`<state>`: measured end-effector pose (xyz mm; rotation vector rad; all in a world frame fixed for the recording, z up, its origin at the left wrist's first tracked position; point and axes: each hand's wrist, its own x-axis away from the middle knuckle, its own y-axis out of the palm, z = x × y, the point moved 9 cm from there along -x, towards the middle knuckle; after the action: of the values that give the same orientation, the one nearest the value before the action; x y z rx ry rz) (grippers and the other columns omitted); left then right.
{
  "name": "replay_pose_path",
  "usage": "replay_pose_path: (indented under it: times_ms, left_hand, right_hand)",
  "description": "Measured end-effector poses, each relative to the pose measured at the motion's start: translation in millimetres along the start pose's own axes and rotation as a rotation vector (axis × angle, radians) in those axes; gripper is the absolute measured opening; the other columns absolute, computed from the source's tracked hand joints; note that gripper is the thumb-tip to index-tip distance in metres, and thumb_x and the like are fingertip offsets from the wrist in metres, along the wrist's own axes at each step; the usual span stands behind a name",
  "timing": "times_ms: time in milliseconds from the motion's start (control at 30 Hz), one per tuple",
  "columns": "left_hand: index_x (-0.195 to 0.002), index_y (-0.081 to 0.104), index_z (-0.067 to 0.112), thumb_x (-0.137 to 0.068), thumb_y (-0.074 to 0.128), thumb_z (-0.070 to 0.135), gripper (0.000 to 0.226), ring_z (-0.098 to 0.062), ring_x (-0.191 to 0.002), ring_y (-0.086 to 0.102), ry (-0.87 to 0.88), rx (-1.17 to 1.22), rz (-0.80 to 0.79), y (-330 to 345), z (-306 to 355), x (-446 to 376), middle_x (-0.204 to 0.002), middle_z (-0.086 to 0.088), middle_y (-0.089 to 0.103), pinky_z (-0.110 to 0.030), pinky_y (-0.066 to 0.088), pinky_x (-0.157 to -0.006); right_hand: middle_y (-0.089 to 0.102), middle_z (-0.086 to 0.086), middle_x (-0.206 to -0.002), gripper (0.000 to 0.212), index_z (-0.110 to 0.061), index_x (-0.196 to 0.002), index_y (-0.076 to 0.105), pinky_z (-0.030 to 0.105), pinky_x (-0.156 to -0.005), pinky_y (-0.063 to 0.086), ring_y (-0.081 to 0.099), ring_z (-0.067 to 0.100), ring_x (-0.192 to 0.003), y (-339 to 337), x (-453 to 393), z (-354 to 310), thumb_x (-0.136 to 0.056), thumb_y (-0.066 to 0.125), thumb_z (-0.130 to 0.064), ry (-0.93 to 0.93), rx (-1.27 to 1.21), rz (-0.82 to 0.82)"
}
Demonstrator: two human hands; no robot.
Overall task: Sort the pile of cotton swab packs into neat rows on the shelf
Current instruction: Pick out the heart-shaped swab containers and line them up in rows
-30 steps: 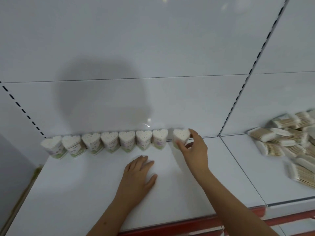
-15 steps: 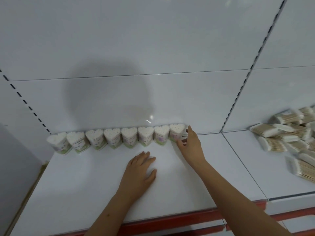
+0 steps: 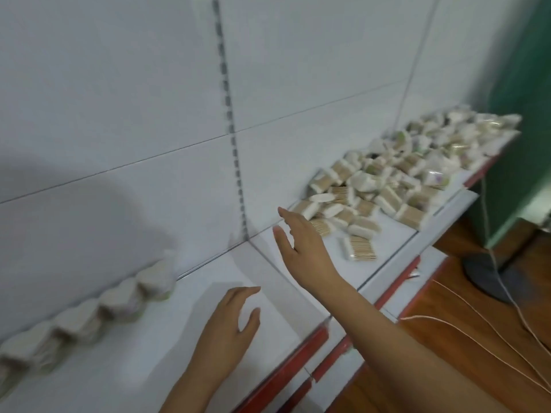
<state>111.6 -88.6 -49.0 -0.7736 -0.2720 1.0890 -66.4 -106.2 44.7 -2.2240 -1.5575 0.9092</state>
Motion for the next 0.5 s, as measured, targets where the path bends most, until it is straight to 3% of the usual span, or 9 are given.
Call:
replay_pose_path:
  times_ms: [200,400,500]
  left_hand:
    - [-0.131,0.049,0.047,-0.100,0.055,0.029,0.037,0.011,-0.128,0.040,0.058,0.055,-0.072,73.8,46.1,-60.7,-0.131,0.031,0.046,0.001,0.028,-0.095]
    - [-0.136,0.044,0.043,-0.099,0.055,0.026,0.042,0.011,-0.129,0.032,0.018,0.018,0.035,112.0,81.0,-128.3,-0.135,0.023,0.042,-0.021,0.037,-0.101]
    - [-0.149,0.035,0.036,-0.099,0.049,0.040,0.052,0.007,-0.134,0.020,0.009,-0.064,0.044,140.3,99.5,-162.9,-0.148,0.017,0.030,-0.021,0.031,-0.105]
  right_hand:
    - [0.050,-0.002,-0.143,0.042,-0.018,-0.145,0.046,0.040,-0.109,0.041,0.048,0.015,-0.130,-83.3,-22.9,85.6,-0.105,0.041,-0.033,0.100,0.022,0.108]
    - [0.049,0.003,-0.140,0.049,-0.017,-0.144,0.045,0.038,-0.104,0.044,0.050,0.020,-0.126,-146.6,-77.4,171.3,-0.098,0.057,-0.031,0.176,0.095,0.117]
    - [0.046,0.007,-0.137,0.059,-0.011,-0.141,0.045,0.029,-0.097,0.041,0.049,0.022,-0.123,-176.3,-104.8,221.8,-0.092,0.066,-0.035,0.291,0.101,0.178]
